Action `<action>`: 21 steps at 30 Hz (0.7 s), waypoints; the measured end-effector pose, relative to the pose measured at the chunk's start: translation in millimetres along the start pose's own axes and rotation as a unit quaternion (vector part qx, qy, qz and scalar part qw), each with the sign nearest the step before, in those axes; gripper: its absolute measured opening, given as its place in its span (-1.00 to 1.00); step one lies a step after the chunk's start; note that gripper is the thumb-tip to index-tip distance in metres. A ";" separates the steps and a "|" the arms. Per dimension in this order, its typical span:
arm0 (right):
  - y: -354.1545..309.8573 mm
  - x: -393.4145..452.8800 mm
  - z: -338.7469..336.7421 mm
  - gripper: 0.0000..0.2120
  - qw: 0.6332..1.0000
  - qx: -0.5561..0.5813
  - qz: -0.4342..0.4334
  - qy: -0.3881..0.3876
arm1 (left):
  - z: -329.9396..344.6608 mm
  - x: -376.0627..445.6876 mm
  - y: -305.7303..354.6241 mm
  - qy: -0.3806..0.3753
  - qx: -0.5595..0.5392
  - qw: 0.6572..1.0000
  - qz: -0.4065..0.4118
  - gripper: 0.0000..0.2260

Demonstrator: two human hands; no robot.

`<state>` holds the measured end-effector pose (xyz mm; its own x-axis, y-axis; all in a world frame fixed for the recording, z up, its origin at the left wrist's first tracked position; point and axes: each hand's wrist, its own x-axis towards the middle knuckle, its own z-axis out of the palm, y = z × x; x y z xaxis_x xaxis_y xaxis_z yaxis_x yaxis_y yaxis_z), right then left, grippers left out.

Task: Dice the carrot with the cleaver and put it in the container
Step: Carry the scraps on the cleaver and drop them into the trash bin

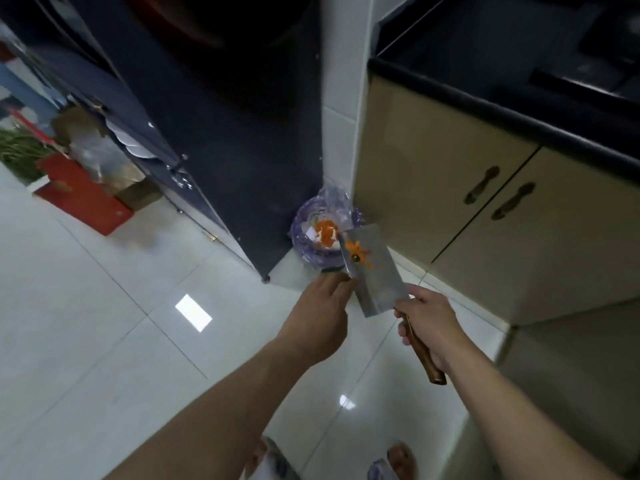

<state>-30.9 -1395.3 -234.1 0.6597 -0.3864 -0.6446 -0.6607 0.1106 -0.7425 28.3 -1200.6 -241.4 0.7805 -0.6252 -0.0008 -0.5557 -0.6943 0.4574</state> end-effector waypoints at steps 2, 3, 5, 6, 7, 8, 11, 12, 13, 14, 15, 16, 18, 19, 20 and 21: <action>20.6 34.5 8.9 -0.60 1.000 0.003 -0.005 0.010 | 42.4 21.1 -6.6 0.012 -0.008 1.000 0.026 -0.66; 32.2 51.7 14.9 -0.61 1.000 0.004 -0.011 0.013 | 66.6 30.9 -14.2 0.021 -0.011 0.999 0.043 -0.72; 57.8 83.7 28.2 -0.64 1.000 0.004 -0.023 0.010 | 114.4 45.5 -34.9 0.036 -0.013 0.998 0.055 -0.70; 70.4 100.3 33.8 -0.65 1.000 0.005 -0.029 0.006 | 137.1 51.2 -46.9 0.039 -0.011 0.998 0.051 -0.66; 82.1 116.3 39.2 -0.66 0.999 0.005 -0.033 0.004 | 156.4 55.5 -58.7 0.041 -0.007 0.998 0.043 -0.63; 93.0 132.2 44.4 -0.67 0.999 0.006 -0.035 0.002 | 173.2 60.1 -70.1 0.042 -0.004 0.998 0.039 -0.62; 116.8 171.1 61.6 -0.69 0.999 0.013 -0.049 -0.004 | 212.3 77.5 -102.2 0.045 0.017 0.998 0.051 -0.67; 120.2 183.6 66.4 -0.70 0.998 0.019 -0.057 -0.005 | 220.5 87.5 -112.5 0.049 0.028 0.997 0.051 -0.67; 123.1 196.0 70.8 -0.72 0.997 0.024 -0.068 -0.004 | 228.0 98.6 -123.0 0.049 0.036 0.997 0.049 -0.66; 125.2 208.3 74.8 -0.74 0.996 0.028 -0.079 -0.002 | 235.1 109.8 -133.5 0.054 0.038 0.997 0.051 -0.65; 126.4 219.6 78.5 -0.76 0.995 0.034 -0.089 -0.002 | 241.0 119.8 -143.7 0.059 0.037 0.996 0.052 -0.64; 127.2 230.3 81.9 -0.78 0.995 0.040 -0.095 -0.002 | 245.9 129.0 -152.9 0.069 0.038 0.995 0.055 -0.65; 127.0 247.2 87.8 -0.77 0.994 0.045 -0.103 0.002 | 250.9 143.3 -168.3 0.087 0.041 0.993 0.064 -0.66; 126.6 253.8 89.5 -0.76 0.993 0.044 -0.105 0.005 | 251.4 149.6 -174.3 0.089 0.043 0.993 0.065 -0.66; 125.7 258.5 90.5 -0.75 0.994 0.040 -0.104 0.005 | 252.3 156.5 -180.4 0.088 0.045 0.993 0.064 -0.66; 125.3 262.2 90.4 -0.74 0.994 0.034 -0.101 0.004 | 252.6 163.1 -186.4 0.082 0.045 0.994 0.054 -0.66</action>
<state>91.7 -1400.0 -512.6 0.7734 -0.4134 -0.4806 -0.4897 0.0920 -0.8670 186.7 -1263.2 -551.4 0.7464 -0.6370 0.1926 -0.6570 -0.6594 0.3655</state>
